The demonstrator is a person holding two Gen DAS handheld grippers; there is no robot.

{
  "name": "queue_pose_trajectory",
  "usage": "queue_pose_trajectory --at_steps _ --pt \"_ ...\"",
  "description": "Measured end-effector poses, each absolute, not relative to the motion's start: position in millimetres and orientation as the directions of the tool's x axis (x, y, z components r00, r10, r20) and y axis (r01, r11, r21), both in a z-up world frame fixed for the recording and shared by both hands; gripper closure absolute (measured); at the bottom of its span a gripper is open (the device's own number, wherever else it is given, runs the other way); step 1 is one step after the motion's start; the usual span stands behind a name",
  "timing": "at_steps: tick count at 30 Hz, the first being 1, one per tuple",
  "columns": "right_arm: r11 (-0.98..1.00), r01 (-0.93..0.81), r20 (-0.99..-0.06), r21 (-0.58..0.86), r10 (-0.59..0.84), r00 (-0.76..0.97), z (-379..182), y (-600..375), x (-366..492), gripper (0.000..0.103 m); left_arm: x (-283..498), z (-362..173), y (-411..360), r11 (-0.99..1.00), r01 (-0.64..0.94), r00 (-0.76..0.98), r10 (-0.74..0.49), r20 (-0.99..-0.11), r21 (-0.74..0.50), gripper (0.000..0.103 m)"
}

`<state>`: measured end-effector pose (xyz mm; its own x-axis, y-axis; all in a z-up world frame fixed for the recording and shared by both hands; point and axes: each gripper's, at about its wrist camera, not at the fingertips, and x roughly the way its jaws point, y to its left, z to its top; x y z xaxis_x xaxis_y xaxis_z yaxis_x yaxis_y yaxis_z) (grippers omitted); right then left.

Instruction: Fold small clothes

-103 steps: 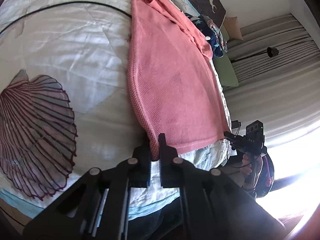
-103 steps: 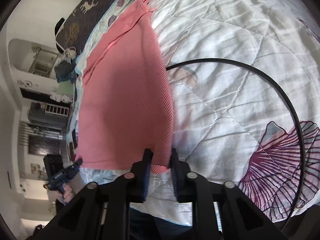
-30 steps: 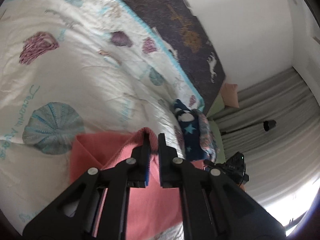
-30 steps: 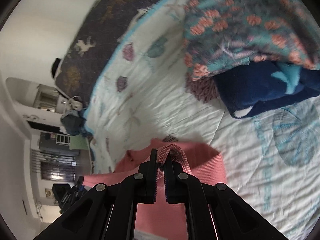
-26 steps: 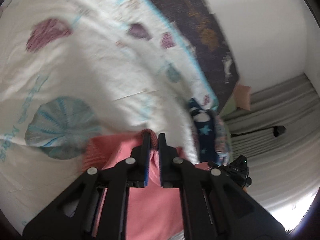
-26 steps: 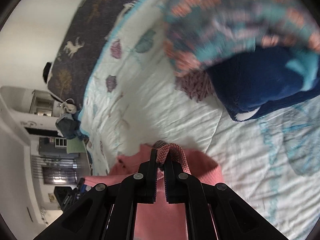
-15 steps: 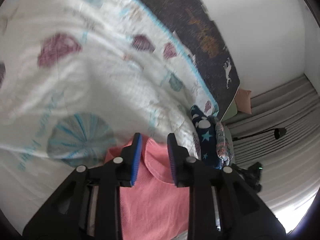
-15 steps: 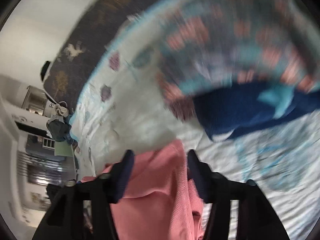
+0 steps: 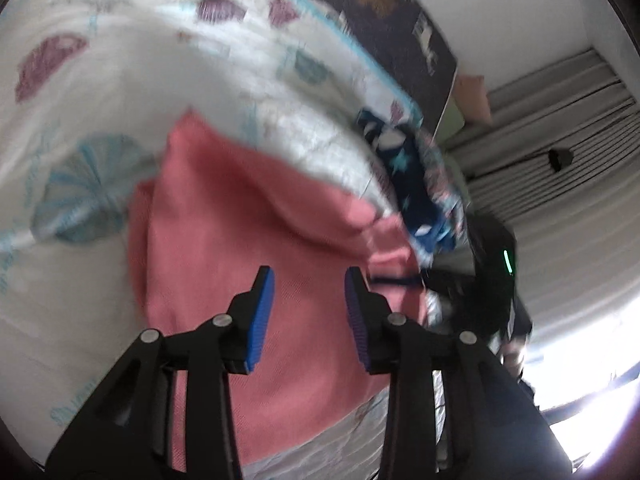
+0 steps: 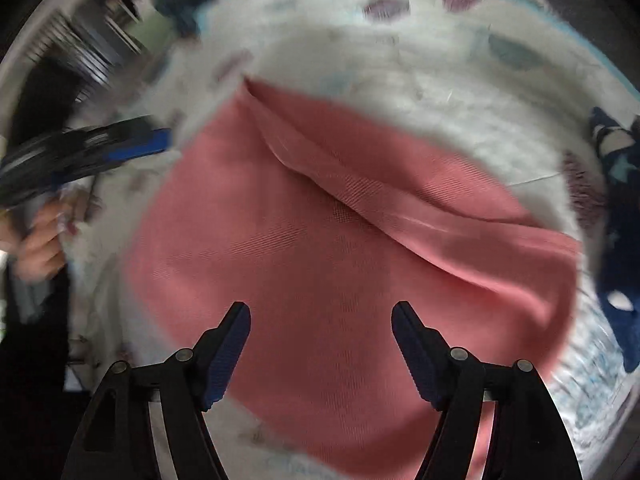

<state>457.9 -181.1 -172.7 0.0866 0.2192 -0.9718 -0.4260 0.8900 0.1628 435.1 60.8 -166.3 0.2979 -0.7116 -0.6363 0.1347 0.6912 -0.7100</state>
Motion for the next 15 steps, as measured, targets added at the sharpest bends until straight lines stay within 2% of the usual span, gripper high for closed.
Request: queue_pose_trajectory --at_steps 2,5,8,10,12,15 --pt "0.921 -0.352 -0.973 0.167 0.211 0.091 -186 -182 485 0.030 430 -185 60 0.707 0.100 0.264 -0.697 -0.666 -0.700 0.066" --pt "0.955 -0.262 -0.959 0.137 0.194 0.205 -182 -196 519 0.030 423 -206 67 0.719 0.058 0.247 -0.682 -0.688 -0.692 0.066" --pt "0.998 -0.066 -0.948 -0.021 0.001 0.317 -178 -229 550 0.029 419 -205 76 0.703 0.057 0.245 -0.698 -0.673 -0.709 0.066" --pt "0.998 -0.009 -0.930 -0.067 -0.059 0.364 -173 -249 553 0.029 417 -198 86 0.699 0.033 0.261 -0.696 -0.669 -0.714 0.064" --pt "0.999 0.027 -0.919 -0.017 -0.026 0.393 -165 -269 544 0.029 414 -191 95 0.710 0.043 0.290 -0.682 -0.671 -0.703 0.056" --pt "0.994 0.049 -0.905 0.100 0.071 0.420 -151 -291 521 0.029 406 -185 113 0.775 0.051 0.349 -0.605 -0.716 -0.630 0.054"
